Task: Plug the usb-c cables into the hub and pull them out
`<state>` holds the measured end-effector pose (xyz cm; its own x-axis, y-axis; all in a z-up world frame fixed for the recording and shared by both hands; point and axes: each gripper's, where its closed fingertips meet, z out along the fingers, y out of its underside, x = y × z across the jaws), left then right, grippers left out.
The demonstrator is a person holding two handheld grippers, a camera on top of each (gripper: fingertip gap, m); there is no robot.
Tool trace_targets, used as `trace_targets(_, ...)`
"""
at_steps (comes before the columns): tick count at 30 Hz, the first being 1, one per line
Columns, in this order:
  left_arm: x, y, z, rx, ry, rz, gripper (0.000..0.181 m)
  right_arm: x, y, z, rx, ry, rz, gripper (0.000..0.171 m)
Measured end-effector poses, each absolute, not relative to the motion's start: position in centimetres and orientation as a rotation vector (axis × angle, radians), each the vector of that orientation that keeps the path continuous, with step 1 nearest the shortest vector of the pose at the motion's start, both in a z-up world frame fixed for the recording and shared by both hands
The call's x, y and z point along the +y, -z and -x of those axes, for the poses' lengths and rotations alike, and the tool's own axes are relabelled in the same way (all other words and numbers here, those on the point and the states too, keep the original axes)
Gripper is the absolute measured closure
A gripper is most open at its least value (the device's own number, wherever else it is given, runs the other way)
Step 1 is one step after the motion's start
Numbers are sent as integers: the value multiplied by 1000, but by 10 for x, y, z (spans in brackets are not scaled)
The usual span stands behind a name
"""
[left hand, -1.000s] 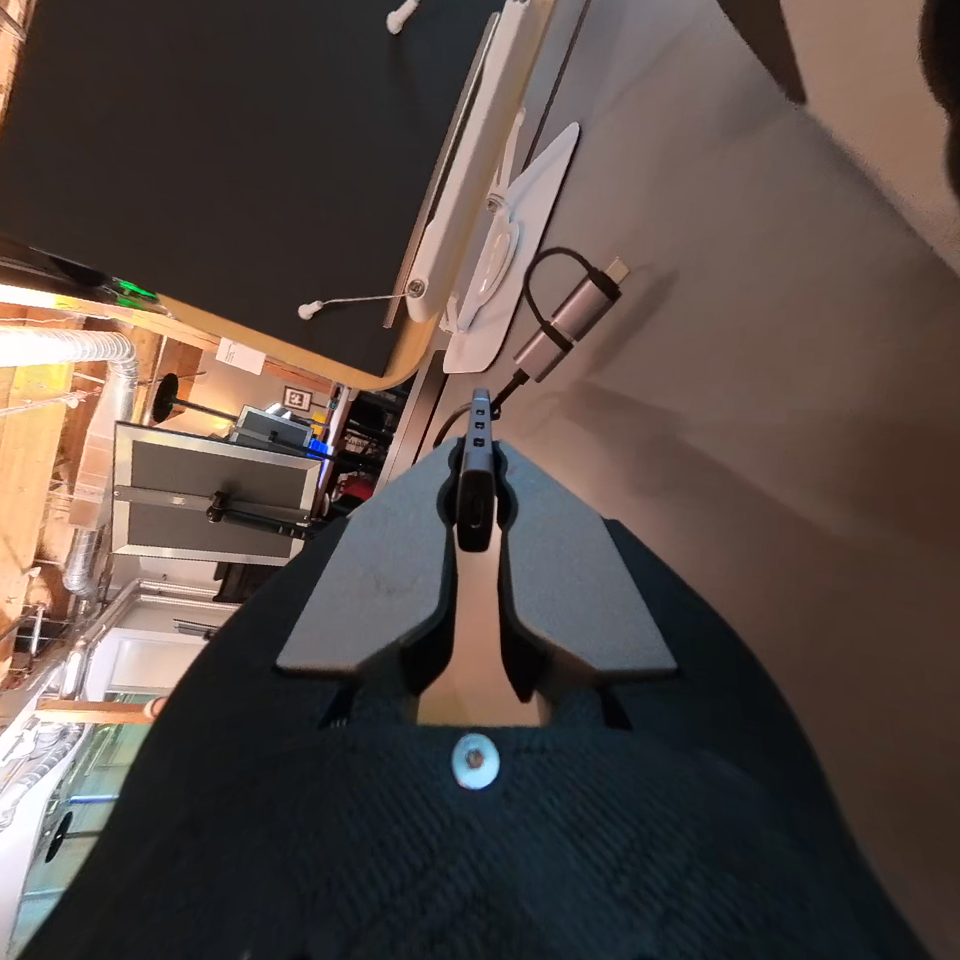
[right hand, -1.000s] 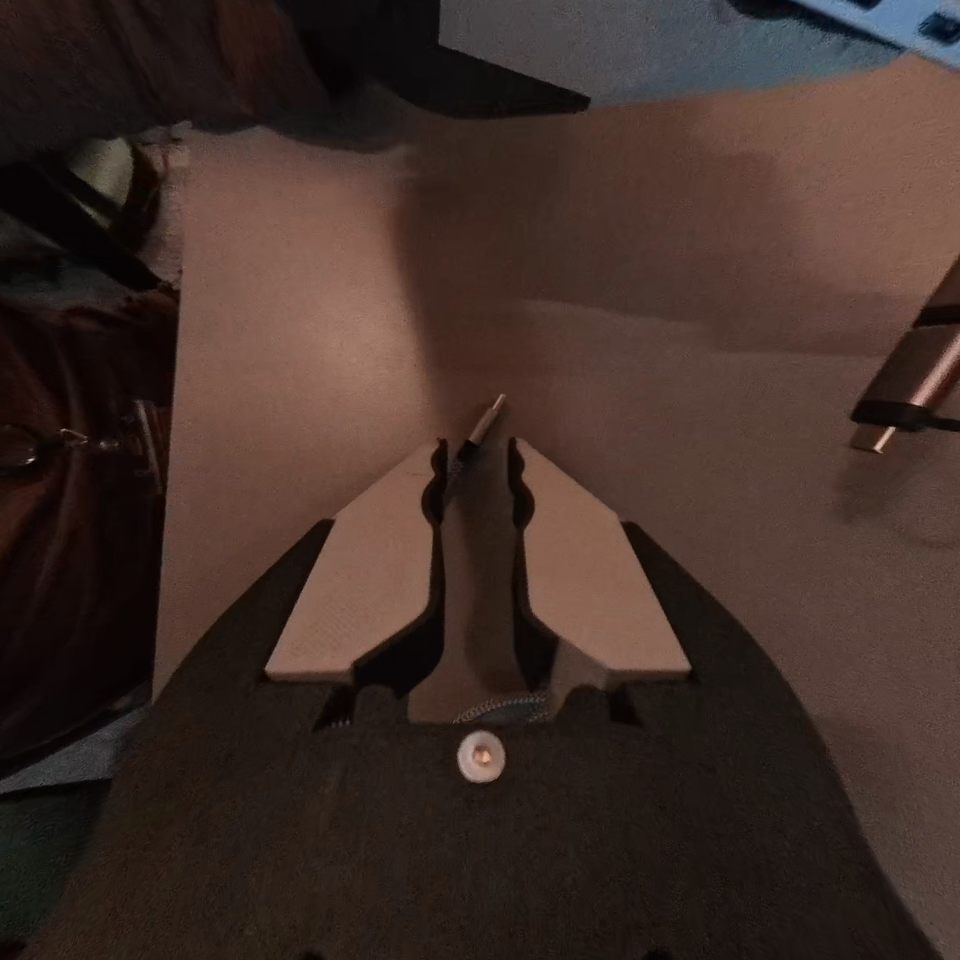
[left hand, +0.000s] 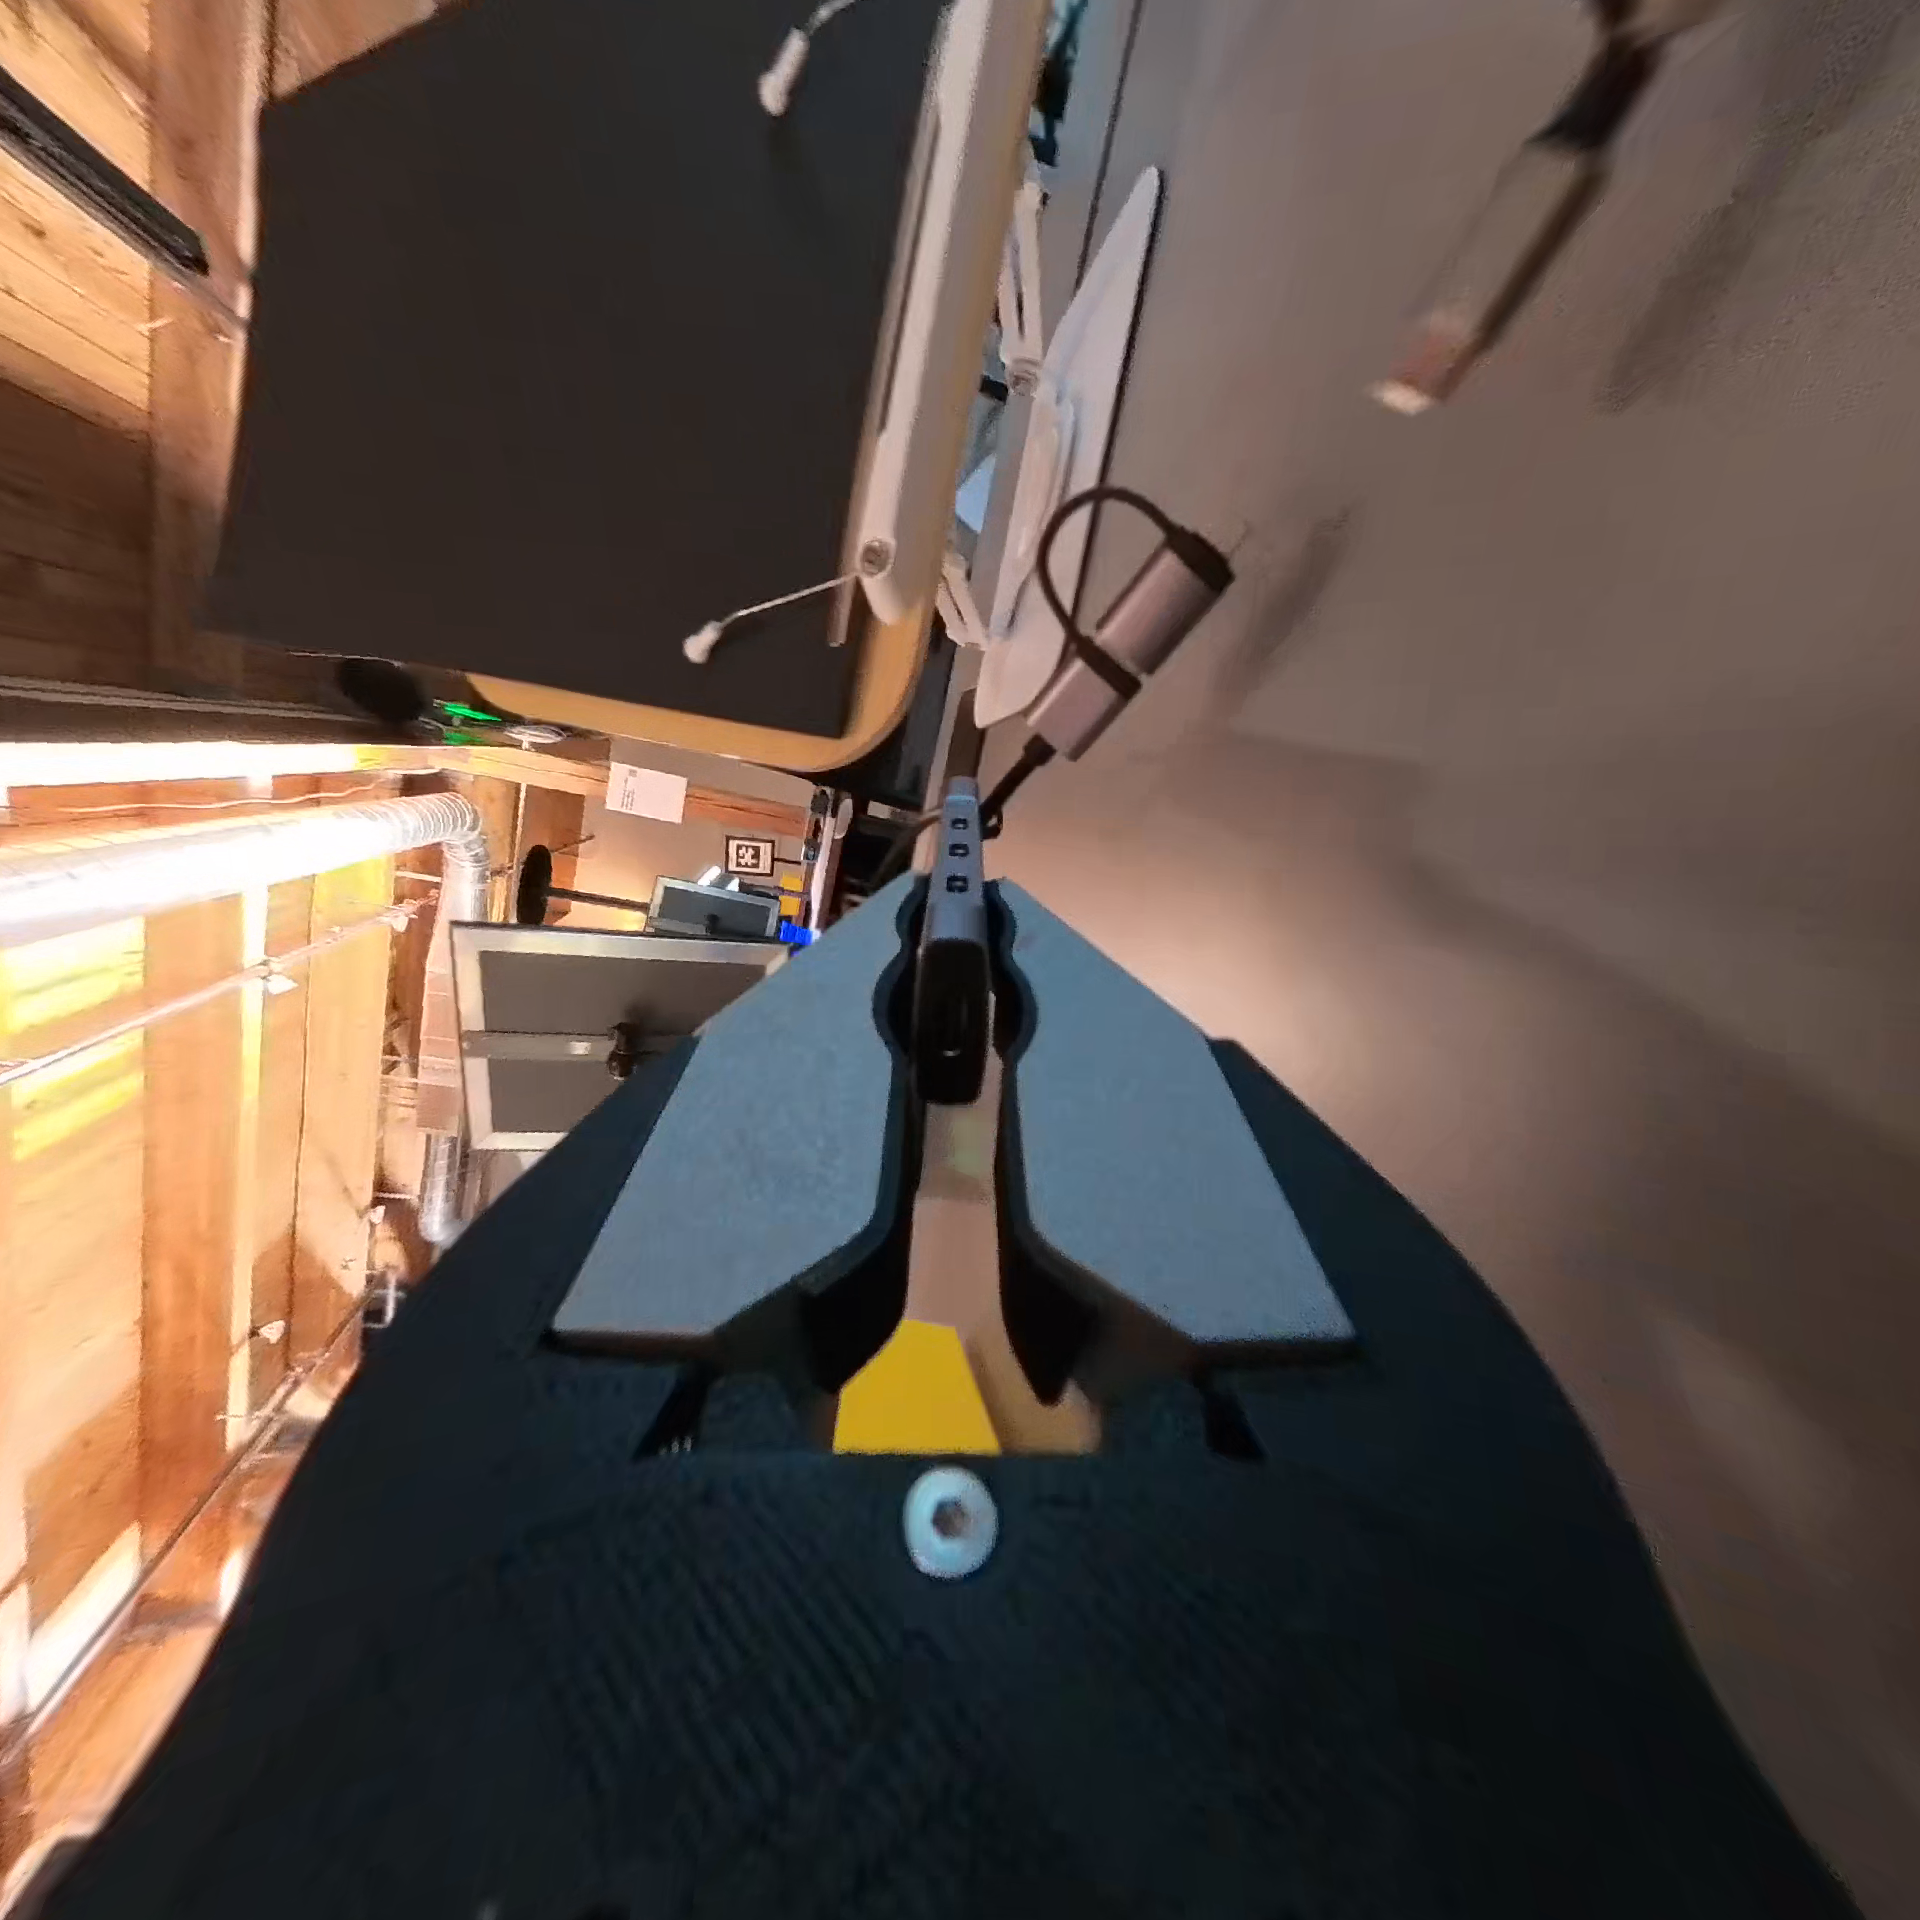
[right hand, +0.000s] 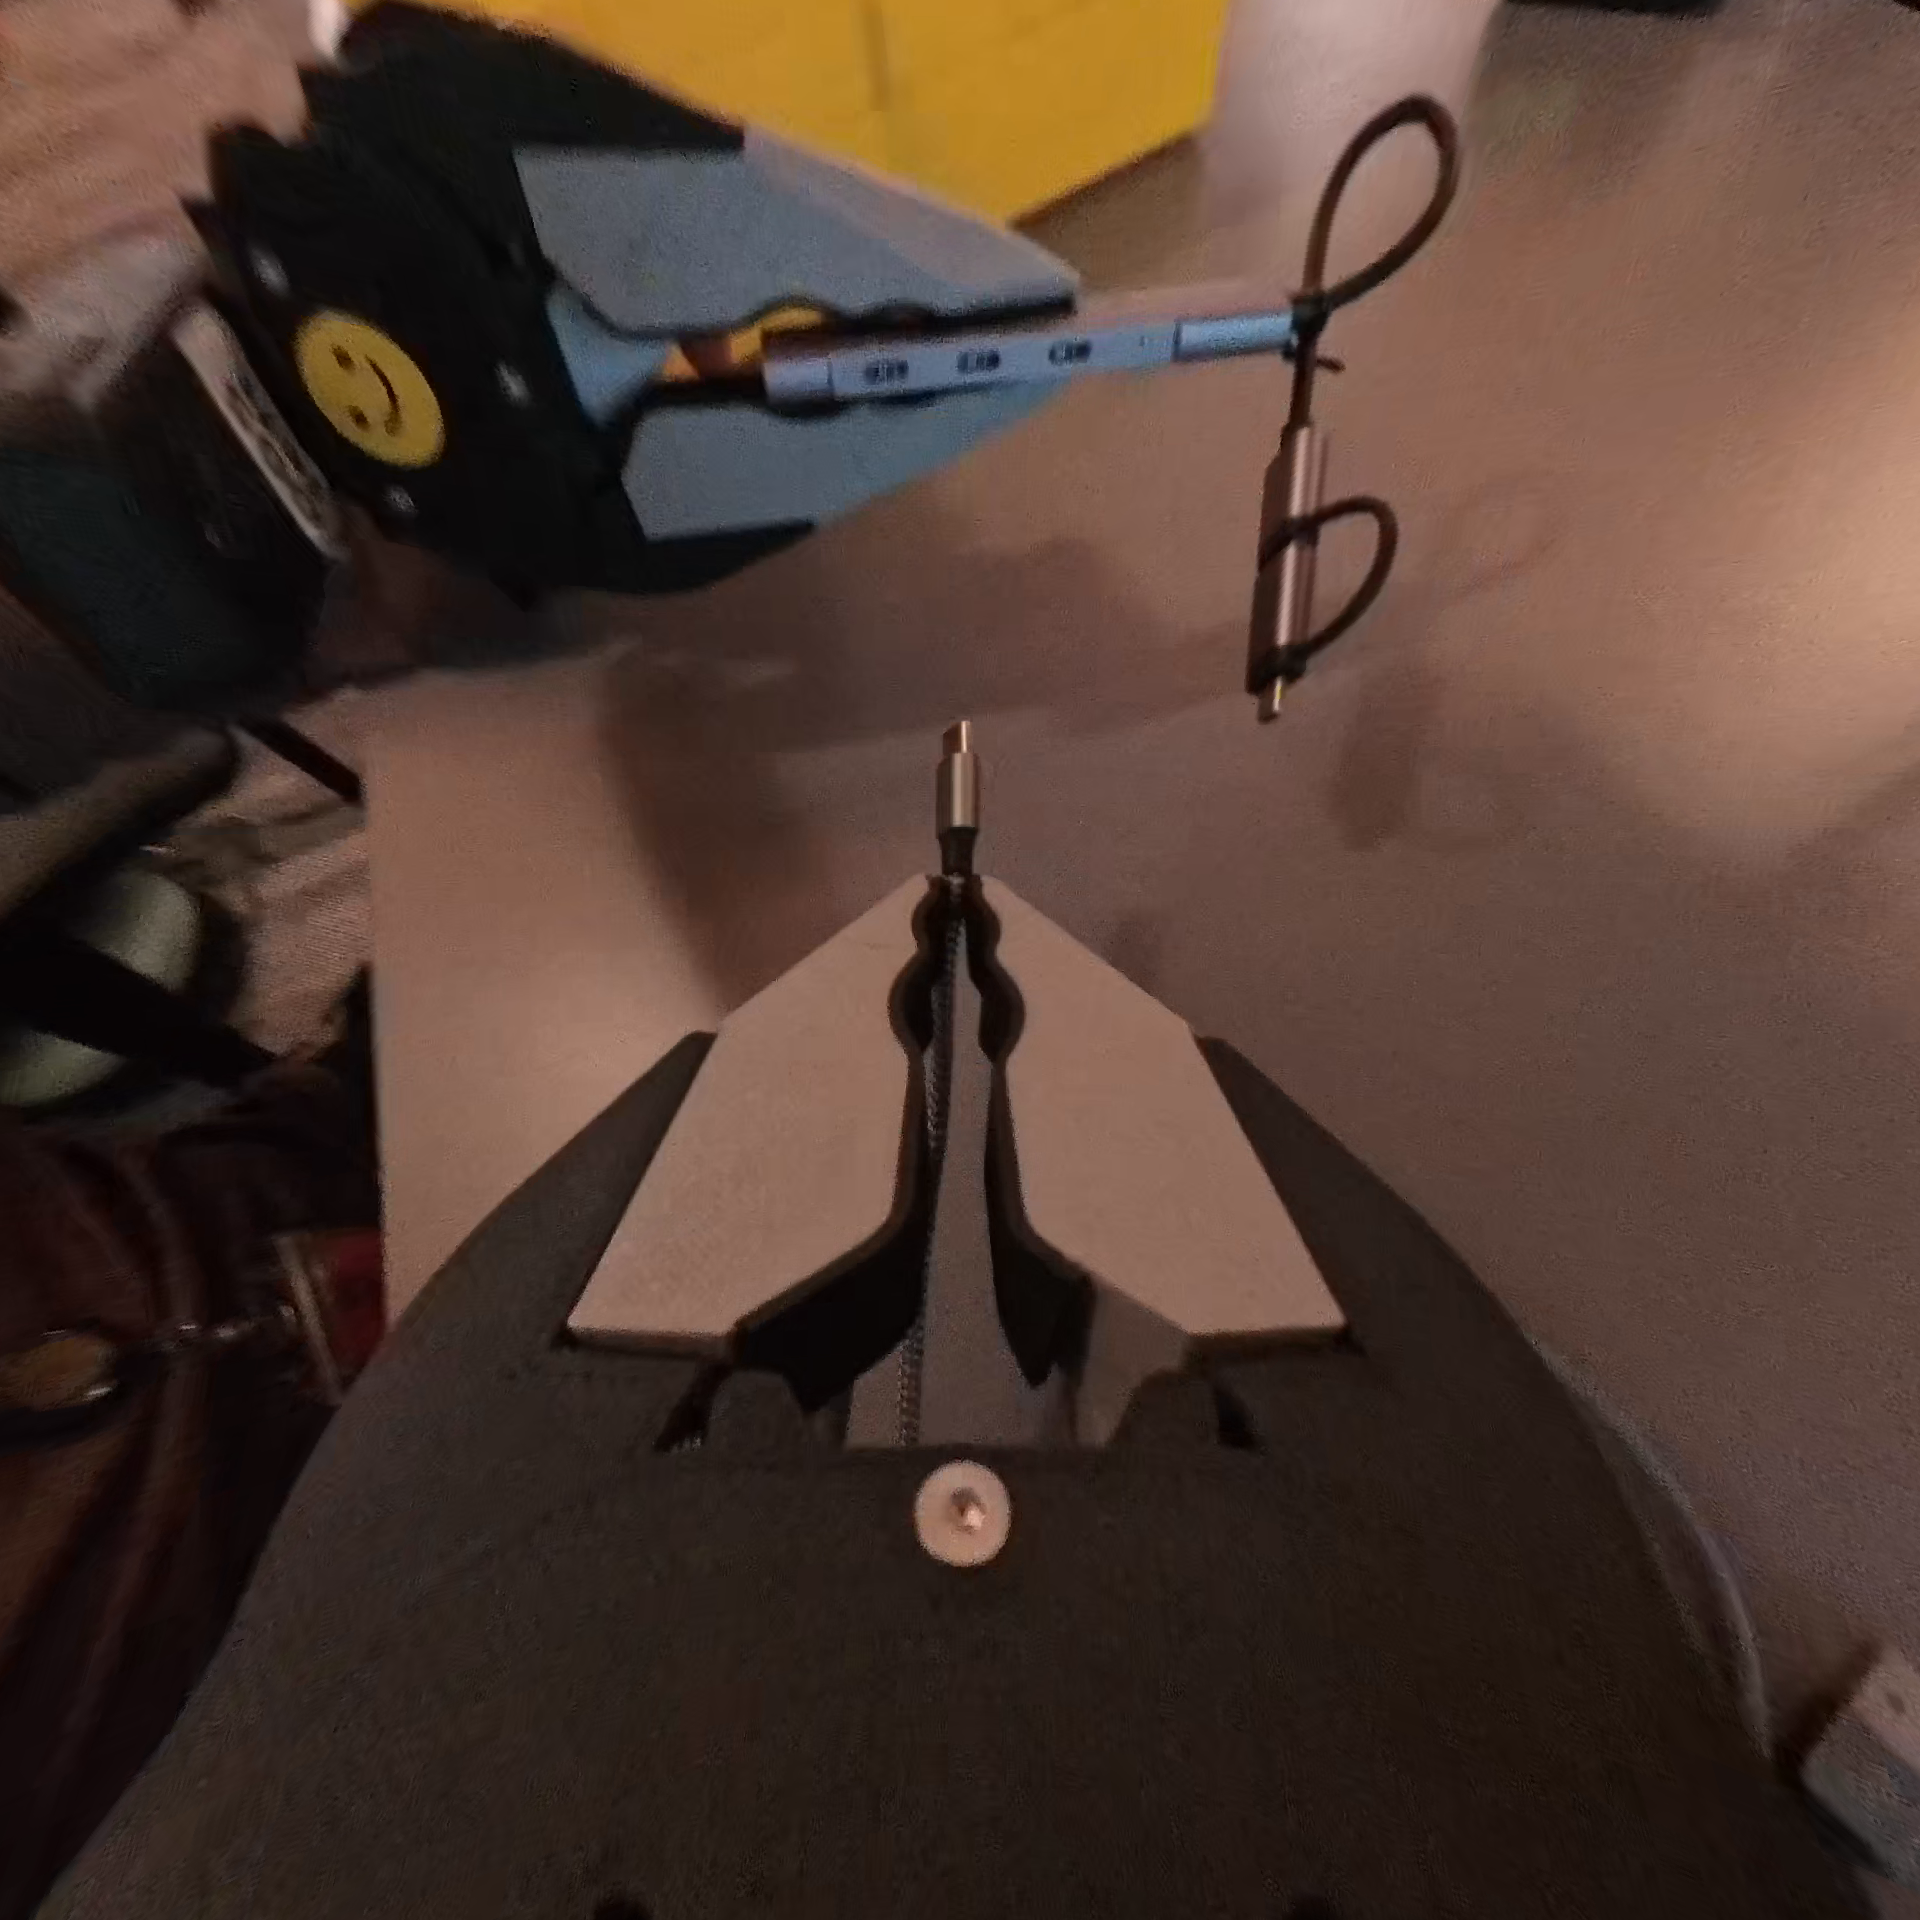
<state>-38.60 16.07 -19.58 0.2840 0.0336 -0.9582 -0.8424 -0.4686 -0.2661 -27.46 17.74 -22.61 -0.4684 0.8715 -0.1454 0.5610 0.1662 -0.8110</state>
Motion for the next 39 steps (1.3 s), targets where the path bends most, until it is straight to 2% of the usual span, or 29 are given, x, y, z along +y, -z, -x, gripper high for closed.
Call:
trace_targets(5,165,193,374,767,-1306,1676,175,170,193,296,-2179,-1545,1394,171)
trace_targets(8,169,198,364,849,-1359,1649,175,173,193,309,-2195,-1575,1424,171)
trace_targets(12,174,201,356,920,-1425,1612,175,162,193,298,-2240,-1809,1496,171)
trace_targets(39,173,195,337,1001,-1555,1503,174,168,207,290,-2172,-1948,1659,171)
